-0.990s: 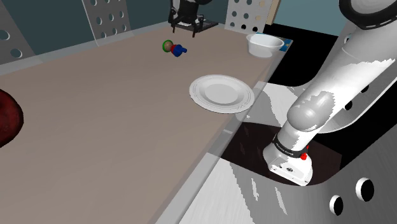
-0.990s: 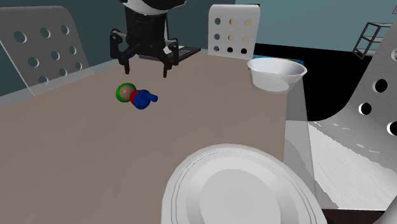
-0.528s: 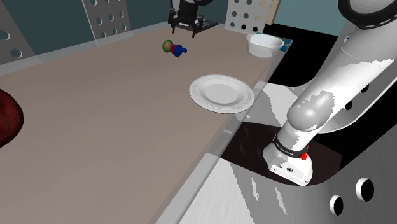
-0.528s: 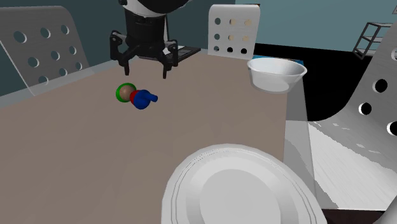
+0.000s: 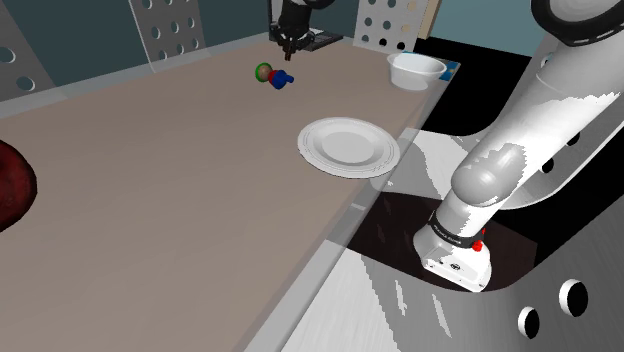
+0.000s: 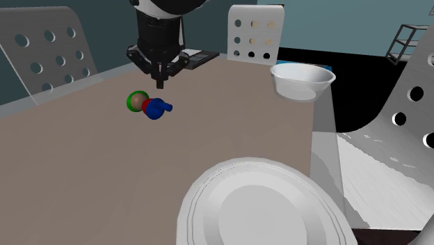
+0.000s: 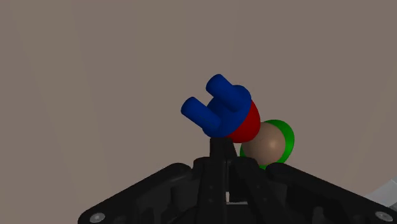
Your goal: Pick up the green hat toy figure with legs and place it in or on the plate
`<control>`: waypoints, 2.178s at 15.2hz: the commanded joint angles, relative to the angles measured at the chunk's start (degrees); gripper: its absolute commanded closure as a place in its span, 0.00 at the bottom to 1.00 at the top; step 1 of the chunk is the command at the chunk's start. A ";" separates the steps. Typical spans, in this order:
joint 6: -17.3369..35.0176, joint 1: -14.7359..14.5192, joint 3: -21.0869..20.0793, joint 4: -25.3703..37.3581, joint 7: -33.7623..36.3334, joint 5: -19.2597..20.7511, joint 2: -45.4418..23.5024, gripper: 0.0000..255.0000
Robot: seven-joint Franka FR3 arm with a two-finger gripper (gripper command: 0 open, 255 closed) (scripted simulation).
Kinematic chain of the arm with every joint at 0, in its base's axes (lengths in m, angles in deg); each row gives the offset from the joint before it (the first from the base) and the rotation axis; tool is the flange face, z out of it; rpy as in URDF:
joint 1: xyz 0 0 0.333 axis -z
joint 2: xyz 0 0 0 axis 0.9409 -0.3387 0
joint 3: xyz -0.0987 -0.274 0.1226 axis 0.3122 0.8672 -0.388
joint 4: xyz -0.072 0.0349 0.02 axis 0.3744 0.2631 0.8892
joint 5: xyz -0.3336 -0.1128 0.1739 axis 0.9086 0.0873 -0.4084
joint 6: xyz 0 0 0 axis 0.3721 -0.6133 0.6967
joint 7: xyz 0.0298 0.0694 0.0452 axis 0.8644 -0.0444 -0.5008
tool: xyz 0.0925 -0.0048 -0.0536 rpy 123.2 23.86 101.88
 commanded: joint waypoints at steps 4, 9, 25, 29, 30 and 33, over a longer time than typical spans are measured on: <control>-1.99 -0.01 -0.22 3.77 0.08 0.57 -3.30 0.00; -13.62 -1.57 -0.75 25.32 0.16 3.67 -20.87 0.00; -18.91 -4.03 0.16 40.58 -0.36 5.83 -35.93 0.00; -18.91 -4.03 0.16 40.58 -0.37 5.83 -35.92 1.00; -18.91 -4.03 0.16 40.58 -0.37 5.83 -35.92 1.00; -18.92 -4.04 0.16 40.61 -0.36 5.83 -35.94 1.00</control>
